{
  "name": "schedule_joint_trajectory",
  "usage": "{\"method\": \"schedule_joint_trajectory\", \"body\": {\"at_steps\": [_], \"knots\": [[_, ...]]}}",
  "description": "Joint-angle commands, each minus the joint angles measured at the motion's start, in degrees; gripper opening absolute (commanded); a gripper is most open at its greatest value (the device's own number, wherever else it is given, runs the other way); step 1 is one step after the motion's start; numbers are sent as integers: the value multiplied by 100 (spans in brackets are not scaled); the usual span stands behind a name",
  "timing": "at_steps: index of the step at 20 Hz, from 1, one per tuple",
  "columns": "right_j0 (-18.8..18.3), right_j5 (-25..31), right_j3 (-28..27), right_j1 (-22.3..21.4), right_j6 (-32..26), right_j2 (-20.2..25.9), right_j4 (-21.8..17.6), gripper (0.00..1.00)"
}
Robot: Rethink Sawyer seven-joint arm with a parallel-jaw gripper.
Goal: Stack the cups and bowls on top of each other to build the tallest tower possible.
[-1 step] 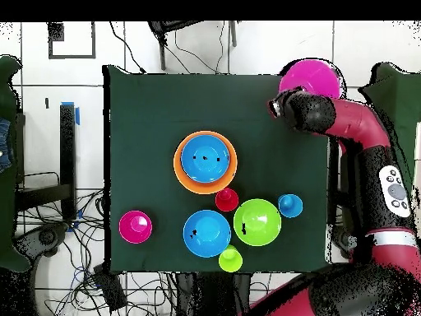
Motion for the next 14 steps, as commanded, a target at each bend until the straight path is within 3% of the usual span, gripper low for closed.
{"method": "schedule_joint_trajectory", "body": {"at_steps": [1,14], "knots": [[272,-609,581,-390,-141,-382,-637,0],[494,-761,519,-540,-52,-588,-722,0]]}}
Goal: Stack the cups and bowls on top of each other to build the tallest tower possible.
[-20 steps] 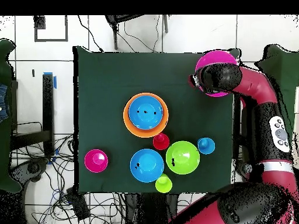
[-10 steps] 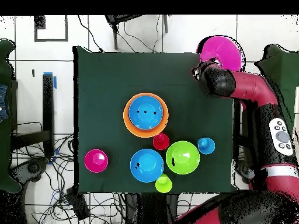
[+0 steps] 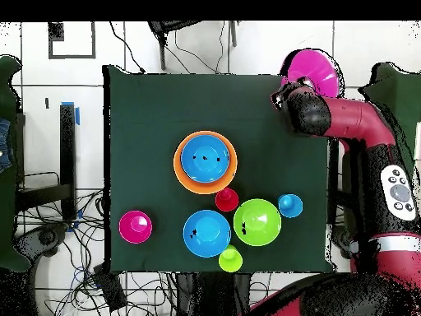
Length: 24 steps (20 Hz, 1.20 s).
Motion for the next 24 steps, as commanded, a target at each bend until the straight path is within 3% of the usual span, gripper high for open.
{"method": "schedule_joint_trajectory", "body": {"at_steps": [1,8,15,24], "knots": [[327,-155,333,-141,-67,-353,-472,0],[320,-240,268,-124,-232,-319,-533,0],[-32,534,975,-478,-719,346,251,0],[254,1008,1925,-1308,-3,207,797,0]]}}
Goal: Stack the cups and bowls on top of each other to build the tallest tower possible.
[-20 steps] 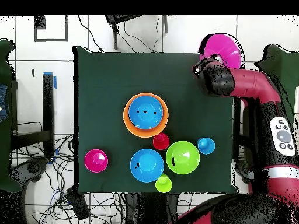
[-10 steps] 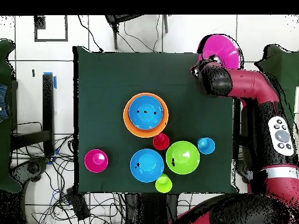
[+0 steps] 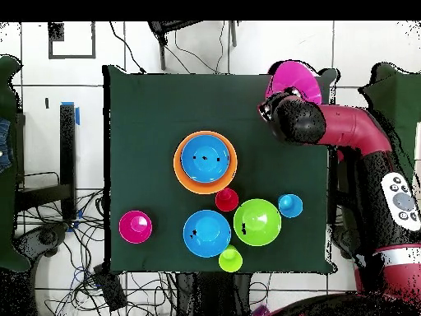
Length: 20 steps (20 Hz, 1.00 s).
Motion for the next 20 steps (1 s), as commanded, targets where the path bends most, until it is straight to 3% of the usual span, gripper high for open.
{"method": "schedule_joint_trajectory", "body": {"at_steps": [1,7,11,14,16,20], "knots": [[392,768,1100,-854,180,102,344,0],[912,645,1542,-1351,1124,-386,504,0],[1313,411,1668,-1591,1442,-793,328,0],[1395,451,1728,-1717,1375,-881,397,0],[1491,646,1798,-1871,1455,-962,546,0],[1588,978,2259,-2332,1788,-911,1211,0]]}}
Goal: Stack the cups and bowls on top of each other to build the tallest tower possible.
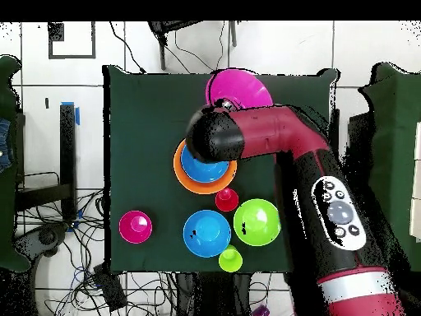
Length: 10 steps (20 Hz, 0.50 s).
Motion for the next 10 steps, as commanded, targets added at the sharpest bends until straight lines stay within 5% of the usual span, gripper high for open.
{"method": "schedule_joint_trajectory", "body": {"at_steps": [1,10], "knots": [[351,872,928,-811,1598,-507,779,0],[1173,1125,1162,-1174,2373,-1037,1139,0]]}}
